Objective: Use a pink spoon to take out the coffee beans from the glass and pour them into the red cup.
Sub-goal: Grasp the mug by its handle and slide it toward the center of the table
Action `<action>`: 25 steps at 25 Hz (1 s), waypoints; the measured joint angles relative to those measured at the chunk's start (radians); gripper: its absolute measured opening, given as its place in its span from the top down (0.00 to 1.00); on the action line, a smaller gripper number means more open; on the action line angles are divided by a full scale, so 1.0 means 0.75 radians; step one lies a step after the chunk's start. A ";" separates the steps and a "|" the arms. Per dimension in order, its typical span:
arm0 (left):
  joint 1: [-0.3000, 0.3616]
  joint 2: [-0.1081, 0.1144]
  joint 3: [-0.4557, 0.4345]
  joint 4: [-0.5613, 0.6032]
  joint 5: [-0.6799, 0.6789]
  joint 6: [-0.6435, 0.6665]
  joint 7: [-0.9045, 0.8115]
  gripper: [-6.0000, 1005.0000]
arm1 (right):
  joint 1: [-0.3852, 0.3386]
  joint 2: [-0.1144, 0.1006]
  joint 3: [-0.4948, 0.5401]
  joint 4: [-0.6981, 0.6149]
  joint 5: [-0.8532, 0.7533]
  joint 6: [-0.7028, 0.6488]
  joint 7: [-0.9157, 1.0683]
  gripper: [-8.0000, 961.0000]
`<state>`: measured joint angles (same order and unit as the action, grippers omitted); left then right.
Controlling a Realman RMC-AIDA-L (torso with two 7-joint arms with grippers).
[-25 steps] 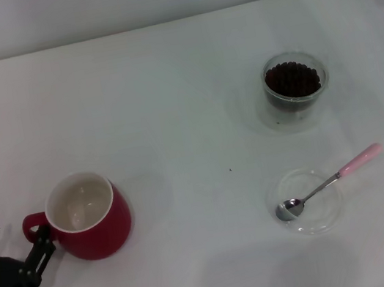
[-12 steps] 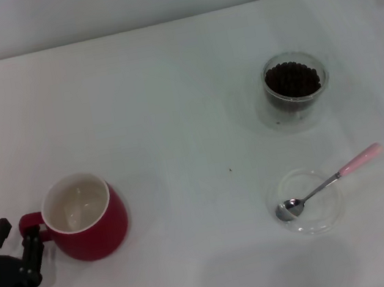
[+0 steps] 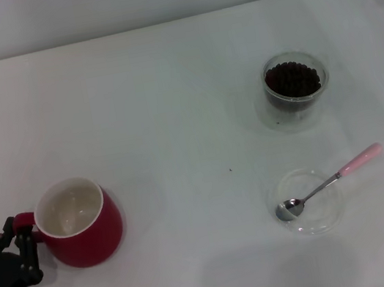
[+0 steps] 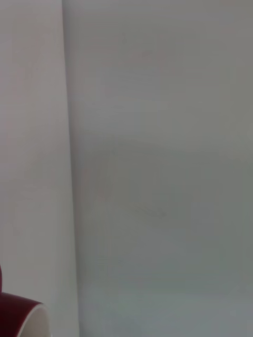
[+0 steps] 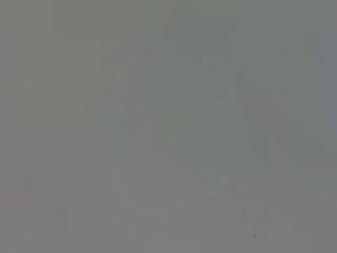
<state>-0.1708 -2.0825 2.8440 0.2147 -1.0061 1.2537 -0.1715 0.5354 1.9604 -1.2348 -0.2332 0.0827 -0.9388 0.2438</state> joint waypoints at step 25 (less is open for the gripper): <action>-0.113 -0.007 0.002 0.019 0.058 -0.033 0.003 0.85 | 0.001 -0.002 0.000 0.000 0.000 0.000 0.000 0.10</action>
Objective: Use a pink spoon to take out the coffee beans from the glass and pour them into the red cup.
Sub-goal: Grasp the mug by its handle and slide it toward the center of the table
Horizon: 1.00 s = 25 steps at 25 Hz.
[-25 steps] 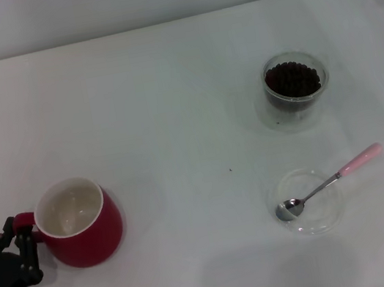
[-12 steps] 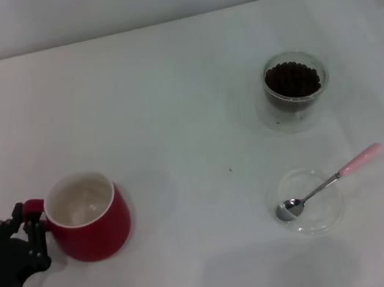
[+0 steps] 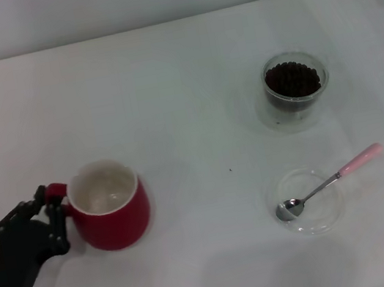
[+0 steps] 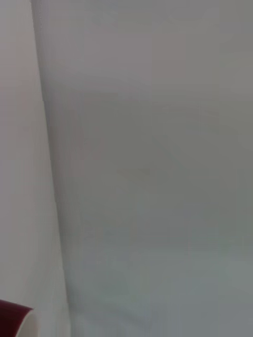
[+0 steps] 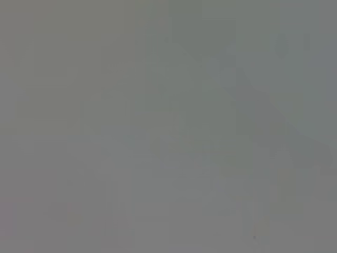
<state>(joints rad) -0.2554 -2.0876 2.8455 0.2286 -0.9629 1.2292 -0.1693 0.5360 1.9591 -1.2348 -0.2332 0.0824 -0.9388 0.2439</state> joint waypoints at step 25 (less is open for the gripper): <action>-0.151 -0.005 -0.002 0.084 0.109 -0.176 0.001 0.86 | 0.004 0.019 0.000 -0.001 -0.010 -0.035 0.000 0.10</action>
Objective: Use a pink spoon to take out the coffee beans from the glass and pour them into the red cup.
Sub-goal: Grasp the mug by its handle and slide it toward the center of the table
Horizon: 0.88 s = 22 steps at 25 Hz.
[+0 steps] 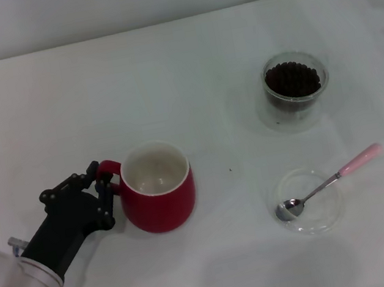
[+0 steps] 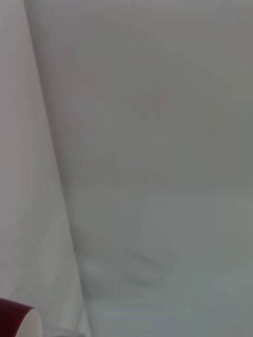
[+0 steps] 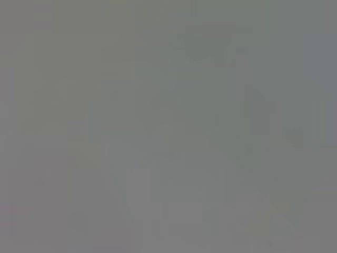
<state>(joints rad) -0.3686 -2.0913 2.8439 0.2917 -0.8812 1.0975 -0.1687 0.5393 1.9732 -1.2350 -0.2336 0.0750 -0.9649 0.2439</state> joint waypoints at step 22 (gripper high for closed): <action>0.036 -0.001 0.000 0.000 0.016 -0.029 -0.004 0.85 | -0.005 -0.001 0.001 0.001 0.000 0.000 0.000 0.10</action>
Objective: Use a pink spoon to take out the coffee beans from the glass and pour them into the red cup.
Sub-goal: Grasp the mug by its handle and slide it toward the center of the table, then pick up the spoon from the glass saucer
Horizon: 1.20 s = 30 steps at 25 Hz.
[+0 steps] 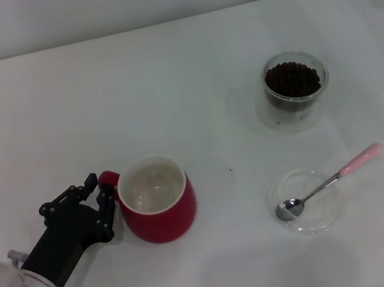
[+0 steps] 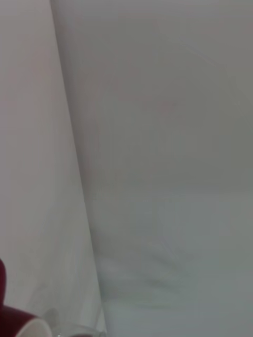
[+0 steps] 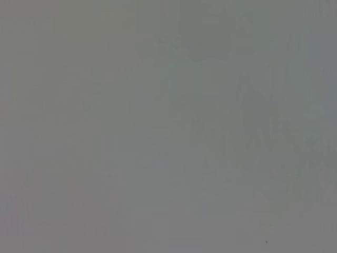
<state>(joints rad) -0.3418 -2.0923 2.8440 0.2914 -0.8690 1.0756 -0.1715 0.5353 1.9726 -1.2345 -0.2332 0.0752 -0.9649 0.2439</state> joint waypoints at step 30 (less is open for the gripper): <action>0.230 0.010 -0.002 0.030 -0.144 0.328 -0.017 0.43 | 0.000 0.004 0.007 0.000 0.010 0.000 0.009 0.10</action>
<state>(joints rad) -0.1696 -2.0850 2.8423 0.3142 -0.9771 1.3218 -0.1843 0.5353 1.9758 -1.2294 -0.2332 0.0830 -0.9648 0.2508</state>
